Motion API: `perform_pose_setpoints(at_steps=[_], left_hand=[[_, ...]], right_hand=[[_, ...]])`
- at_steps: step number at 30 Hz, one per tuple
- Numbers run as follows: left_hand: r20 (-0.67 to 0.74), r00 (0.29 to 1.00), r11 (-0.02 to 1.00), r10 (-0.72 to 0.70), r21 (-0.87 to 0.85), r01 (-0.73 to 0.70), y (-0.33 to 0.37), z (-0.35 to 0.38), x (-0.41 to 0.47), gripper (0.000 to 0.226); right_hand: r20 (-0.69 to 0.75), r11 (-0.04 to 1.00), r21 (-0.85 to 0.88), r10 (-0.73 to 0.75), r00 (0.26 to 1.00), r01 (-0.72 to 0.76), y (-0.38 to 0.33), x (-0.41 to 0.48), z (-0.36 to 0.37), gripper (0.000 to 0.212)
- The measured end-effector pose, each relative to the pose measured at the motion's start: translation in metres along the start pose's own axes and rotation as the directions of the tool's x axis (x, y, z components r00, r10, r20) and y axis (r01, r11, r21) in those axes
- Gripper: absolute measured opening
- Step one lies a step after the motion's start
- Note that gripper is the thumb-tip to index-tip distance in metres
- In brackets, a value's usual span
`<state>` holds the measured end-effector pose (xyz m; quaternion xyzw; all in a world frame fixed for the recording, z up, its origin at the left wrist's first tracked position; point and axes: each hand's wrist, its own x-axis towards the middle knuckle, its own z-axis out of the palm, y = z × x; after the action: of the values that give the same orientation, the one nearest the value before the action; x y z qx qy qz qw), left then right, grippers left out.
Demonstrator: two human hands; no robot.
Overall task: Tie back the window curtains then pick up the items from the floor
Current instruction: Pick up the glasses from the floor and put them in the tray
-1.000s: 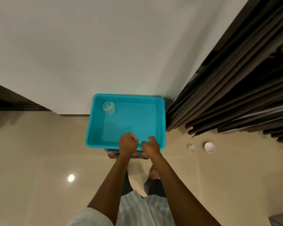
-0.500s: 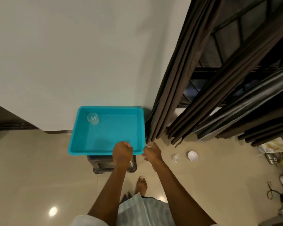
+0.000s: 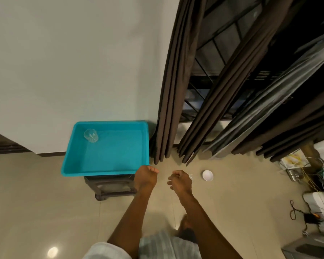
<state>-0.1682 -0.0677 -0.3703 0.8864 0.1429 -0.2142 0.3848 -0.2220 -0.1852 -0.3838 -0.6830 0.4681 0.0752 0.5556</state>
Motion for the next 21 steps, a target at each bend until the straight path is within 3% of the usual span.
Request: perform_pose_setpoints(at_steps=[2,5,8,9,13,16,21], left_hand=[[-0.025,1.0,0.999,0.013,-0.03,-0.014,0.013,0.012,-0.005,0.013],[-0.074,0.997,0.999,0.012,-0.049,-0.016,0.037,0.043,-0.011,0.028],[-0.119,0.992,0.997,-0.035,-0.076,0.026,0.068,0.091,-0.029,0.011],[-0.133,0.99,0.997,-0.045,-0.069,0.036,0.078,0.109,-0.038,0.018],[-0.122,0.992,0.999,0.027,-0.024,-0.031,0.119,0.177,-0.071,0.01],[-0.127,0.991,0.998,0.042,0.045,-0.037,0.145,0.208,-0.087,0.027],[-0.184,0.979,0.996,0.083,0.036,-0.078,0.155,0.23,-0.094,0.041]], right_hand=[[0.017,1.0,0.011,0.01,1.0,-0.01,0.004,0.009,-0.016,0.018],[0.045,0.999,0.043,0.011,0.999,-0.013,0.009,0.029,-0.055,0.017],[0.082,0.997,0.068,0.022,0.996,-0.028,0.013,0.059,-0.114,0.018],[0.078,0.995,0.091,0.03,0.997,-0.037,0.015,0.07,-0.134,0.018],[0.043,0.98,0.179,0.079,0.996,-0.086,0.02,0.114,-0.21,0.017],[0.045,0.966,0.225,0.121,0.992,-0.128,0.024,0.132,-0.248,0.016],[0.085,0.978,0.123,0.156,0.984,-0.166,0.04,0.136,-0.267,0.017]])
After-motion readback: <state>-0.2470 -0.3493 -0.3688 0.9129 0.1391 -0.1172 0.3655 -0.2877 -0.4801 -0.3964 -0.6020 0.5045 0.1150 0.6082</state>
